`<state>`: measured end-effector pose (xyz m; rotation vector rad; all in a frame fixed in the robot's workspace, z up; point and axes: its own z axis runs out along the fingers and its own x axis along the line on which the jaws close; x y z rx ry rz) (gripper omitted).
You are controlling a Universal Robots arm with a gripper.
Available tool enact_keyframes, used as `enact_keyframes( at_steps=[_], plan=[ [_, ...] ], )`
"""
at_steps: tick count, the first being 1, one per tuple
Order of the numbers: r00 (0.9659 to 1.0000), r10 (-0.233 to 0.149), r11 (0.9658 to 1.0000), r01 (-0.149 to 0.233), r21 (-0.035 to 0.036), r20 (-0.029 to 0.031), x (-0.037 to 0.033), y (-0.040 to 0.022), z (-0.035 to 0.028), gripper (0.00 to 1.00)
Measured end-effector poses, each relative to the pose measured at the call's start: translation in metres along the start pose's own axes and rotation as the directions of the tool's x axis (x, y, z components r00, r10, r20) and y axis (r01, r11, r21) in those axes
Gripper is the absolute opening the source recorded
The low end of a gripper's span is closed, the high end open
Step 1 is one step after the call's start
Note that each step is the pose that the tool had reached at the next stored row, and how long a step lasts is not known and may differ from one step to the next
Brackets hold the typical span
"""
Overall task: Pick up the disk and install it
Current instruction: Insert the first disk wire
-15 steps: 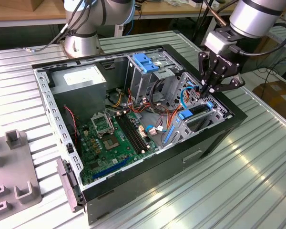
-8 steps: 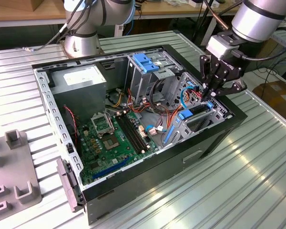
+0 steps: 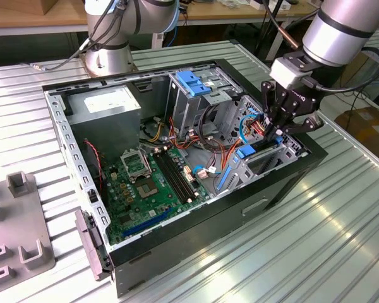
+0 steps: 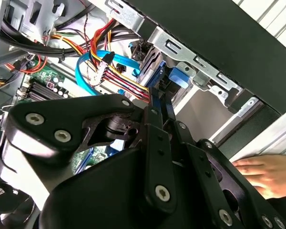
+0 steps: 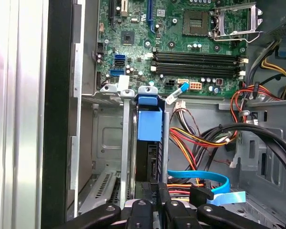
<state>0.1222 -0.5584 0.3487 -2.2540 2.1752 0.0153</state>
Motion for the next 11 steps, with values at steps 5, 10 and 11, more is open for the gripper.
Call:
enact_keyframes(
  at_steps=[5, 10, 11],
  plan=[
    [1.0, 0.001, 1.0, -0.001, 0.0, -0.0001, 0.0, 0.0, 0.0007, 0.17],
    [1.0, 0.004, 1.0, -0.004, 0.0, -0.0002, 0.0, 0.0, 0.0015, 0.17],
    [1.0, 0.005, 1.0, -0.005, 0.0, -0.0001, 0.0, 0.0, 0.0015, 0.17]
  ],
)
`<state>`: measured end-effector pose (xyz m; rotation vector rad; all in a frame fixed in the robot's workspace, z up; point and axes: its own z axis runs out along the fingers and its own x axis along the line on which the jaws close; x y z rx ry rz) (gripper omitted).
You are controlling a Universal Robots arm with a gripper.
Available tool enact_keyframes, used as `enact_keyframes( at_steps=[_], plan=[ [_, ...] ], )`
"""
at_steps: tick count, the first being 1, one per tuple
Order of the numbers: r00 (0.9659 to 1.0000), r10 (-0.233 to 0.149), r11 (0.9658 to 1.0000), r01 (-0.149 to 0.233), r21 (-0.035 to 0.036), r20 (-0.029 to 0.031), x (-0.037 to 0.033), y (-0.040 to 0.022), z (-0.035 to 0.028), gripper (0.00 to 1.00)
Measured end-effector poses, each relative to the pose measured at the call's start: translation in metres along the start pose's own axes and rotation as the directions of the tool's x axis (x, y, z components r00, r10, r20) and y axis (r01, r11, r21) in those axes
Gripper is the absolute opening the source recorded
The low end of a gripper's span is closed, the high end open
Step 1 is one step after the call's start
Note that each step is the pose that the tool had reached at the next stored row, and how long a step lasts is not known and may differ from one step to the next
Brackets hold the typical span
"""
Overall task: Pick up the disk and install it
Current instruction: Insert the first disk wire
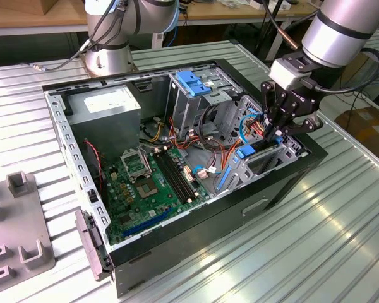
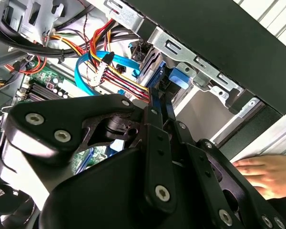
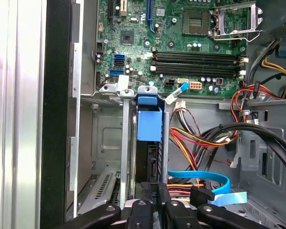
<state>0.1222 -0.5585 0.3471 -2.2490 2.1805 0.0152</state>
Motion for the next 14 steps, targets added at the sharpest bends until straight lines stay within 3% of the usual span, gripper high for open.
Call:
enact_keyframes(
  at_steps=[14],
  plan=[
    [1.0, 0.003, 1.0, -0.003, 0.0001, 0.0007, 0.0, -0.0002, 0.0021, 0.17]
  ],
)
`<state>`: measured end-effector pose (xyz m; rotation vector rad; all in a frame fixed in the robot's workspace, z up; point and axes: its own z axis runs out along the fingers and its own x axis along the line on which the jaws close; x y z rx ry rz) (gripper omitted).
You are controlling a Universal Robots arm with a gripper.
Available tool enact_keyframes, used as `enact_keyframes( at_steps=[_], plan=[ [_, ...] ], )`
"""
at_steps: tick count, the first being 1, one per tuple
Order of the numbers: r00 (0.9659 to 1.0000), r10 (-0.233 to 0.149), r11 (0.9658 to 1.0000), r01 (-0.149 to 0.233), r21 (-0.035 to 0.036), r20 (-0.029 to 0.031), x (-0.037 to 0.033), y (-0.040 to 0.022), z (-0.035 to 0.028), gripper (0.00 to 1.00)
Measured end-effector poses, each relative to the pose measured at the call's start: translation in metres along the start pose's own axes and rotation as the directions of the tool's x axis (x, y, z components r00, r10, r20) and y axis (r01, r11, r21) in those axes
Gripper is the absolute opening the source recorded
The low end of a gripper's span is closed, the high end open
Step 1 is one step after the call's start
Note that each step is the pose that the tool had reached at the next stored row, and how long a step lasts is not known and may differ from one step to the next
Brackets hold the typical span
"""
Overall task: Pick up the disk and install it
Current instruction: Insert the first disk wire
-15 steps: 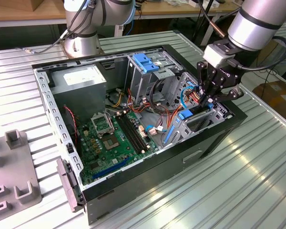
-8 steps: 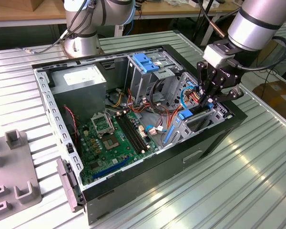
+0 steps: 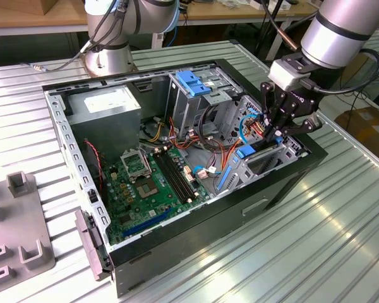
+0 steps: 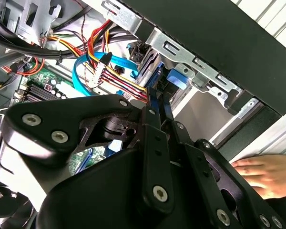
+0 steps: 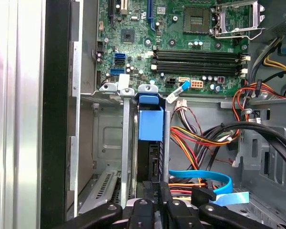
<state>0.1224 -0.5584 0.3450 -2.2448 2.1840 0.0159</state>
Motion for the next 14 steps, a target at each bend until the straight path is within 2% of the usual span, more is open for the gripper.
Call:
enact_keyframes(
  at_steps=[3, 14],
  plan=[
    [1.0, 0.0, 1.0, 0.0, -0.0001, -0.0006, 0.0, -0.0001, -0.0021, 0.17],
    [1.0, 0.0, 1.0, 0.0, -0.0001, -0.0007, -0.0016, -0.0035, -0.0022, 0.17]
  ],
)
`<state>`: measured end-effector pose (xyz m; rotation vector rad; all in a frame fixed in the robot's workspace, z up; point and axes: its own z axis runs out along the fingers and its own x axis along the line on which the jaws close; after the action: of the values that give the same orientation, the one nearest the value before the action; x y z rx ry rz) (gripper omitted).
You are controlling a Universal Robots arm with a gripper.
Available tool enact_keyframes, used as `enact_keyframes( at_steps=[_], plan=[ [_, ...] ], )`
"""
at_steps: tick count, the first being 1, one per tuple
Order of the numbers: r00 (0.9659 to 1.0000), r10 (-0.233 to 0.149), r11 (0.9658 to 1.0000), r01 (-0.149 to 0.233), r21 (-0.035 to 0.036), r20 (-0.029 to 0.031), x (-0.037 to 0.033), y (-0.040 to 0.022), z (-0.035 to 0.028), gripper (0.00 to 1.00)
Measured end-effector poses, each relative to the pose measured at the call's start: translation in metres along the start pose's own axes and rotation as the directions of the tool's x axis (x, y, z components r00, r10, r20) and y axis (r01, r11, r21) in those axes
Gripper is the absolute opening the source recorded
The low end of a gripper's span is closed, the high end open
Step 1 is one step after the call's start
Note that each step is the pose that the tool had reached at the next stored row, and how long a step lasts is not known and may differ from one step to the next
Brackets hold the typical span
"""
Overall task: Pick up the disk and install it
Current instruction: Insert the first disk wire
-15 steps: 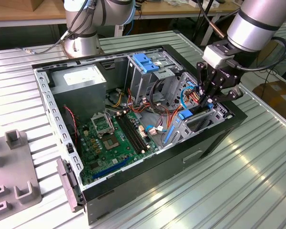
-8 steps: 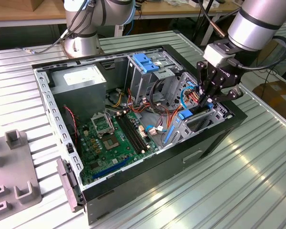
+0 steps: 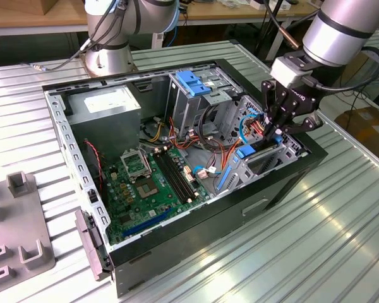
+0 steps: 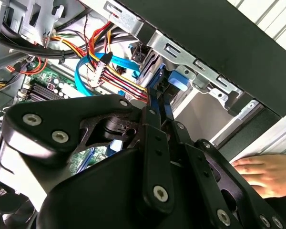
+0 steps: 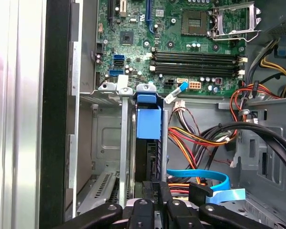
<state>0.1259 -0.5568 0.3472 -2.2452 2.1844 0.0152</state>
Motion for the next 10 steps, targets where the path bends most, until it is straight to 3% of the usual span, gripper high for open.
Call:
enact_keyframes(
  at_steps=[10],
  plan=[
    [1.0, 0.006, 1.0, -0.006, 0.0001, 0.0, -0.0001, 0.0, 0.0008, 0.17]
  ],
)
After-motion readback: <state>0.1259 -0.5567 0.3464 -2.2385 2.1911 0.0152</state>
